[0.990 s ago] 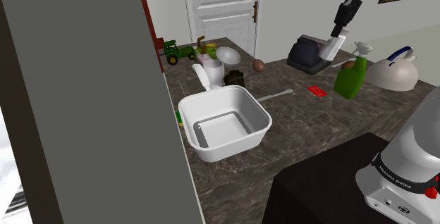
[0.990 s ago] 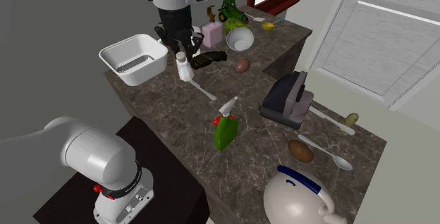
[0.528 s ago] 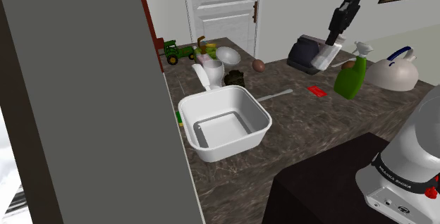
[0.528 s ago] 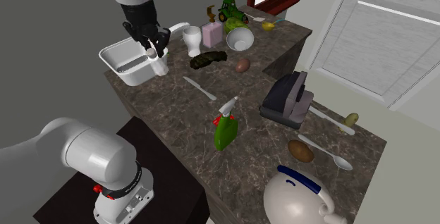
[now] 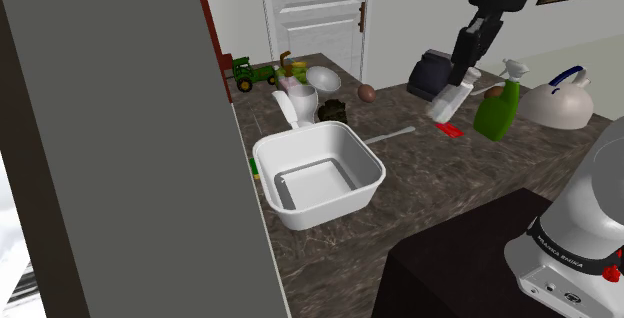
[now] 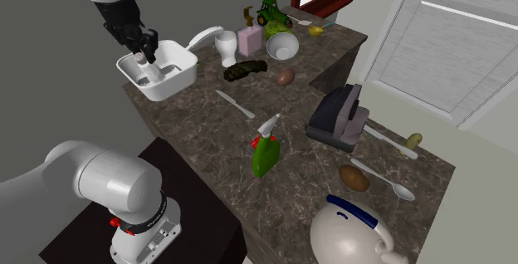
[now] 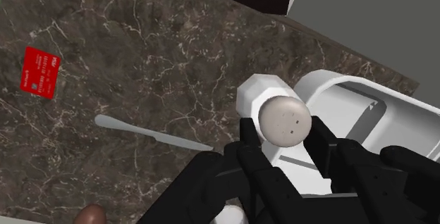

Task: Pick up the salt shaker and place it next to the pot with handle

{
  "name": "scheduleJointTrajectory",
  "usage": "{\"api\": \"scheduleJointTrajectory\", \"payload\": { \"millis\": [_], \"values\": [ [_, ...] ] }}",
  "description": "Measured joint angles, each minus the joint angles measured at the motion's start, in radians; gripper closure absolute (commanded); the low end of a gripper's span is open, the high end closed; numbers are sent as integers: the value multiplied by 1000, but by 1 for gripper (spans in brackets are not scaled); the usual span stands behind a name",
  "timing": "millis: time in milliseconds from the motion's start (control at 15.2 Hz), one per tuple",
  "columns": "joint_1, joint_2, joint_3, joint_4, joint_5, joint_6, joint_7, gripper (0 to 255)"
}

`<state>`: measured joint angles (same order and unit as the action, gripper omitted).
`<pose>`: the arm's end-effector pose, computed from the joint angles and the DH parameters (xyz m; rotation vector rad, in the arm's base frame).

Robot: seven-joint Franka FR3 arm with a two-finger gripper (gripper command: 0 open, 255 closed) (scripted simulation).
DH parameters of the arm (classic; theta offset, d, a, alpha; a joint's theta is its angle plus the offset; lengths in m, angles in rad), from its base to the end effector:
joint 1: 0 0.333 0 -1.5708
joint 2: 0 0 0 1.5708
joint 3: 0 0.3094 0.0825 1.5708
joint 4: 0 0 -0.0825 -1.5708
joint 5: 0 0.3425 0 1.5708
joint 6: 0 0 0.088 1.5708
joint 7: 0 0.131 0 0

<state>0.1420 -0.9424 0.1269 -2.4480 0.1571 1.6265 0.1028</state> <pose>0.2236 0.0939 0.5642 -3.0591 -0.1845 -0.1632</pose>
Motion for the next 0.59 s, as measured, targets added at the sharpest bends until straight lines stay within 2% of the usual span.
{"api": "scheduleJointTrajectory", "payload": {
  "millis": [198, 594],
  "values": [
    [11, -14, 31, -30, 24, 19, 28, 255],
    [17, -35, 43, -115, 37, 83, 27, 255]
  ]
}}
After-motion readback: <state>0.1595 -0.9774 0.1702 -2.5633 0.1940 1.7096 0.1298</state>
